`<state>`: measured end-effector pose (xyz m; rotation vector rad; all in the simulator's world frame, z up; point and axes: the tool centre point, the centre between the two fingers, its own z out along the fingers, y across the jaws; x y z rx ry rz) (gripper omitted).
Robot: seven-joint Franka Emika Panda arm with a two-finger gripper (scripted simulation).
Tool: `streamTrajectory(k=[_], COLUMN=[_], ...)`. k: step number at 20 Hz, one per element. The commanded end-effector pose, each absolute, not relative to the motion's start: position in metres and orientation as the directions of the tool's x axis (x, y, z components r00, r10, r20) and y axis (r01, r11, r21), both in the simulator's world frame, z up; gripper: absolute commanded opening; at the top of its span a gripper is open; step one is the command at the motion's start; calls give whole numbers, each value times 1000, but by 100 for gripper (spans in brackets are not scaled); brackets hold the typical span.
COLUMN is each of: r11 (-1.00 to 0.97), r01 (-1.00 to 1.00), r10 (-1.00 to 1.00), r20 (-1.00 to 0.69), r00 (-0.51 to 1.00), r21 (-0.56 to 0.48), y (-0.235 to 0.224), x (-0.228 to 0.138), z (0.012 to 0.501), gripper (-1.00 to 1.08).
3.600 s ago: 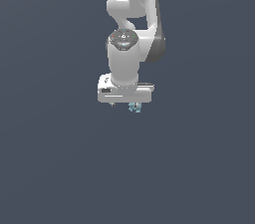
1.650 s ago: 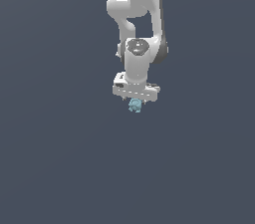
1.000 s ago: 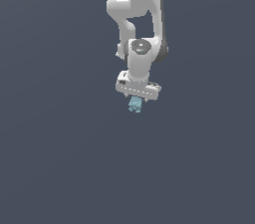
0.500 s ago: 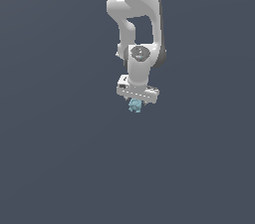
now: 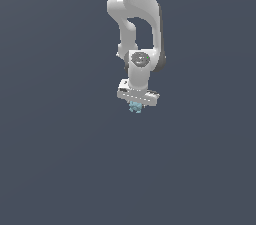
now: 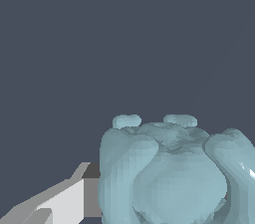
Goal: Pick up the object and move it to a goal position.
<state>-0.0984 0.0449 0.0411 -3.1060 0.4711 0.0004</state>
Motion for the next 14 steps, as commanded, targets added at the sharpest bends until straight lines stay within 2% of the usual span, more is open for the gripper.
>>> streamTrajectory(k=[1, 14], r11=[-955, -955], r01=[-297, -296], r10=[-297, -296], r20=[0, 1], r00=[955, 955], r21=[0, -1], y=[45, 42], x=[-98, -92], z=[40, 45], gripper=[-100, -100])
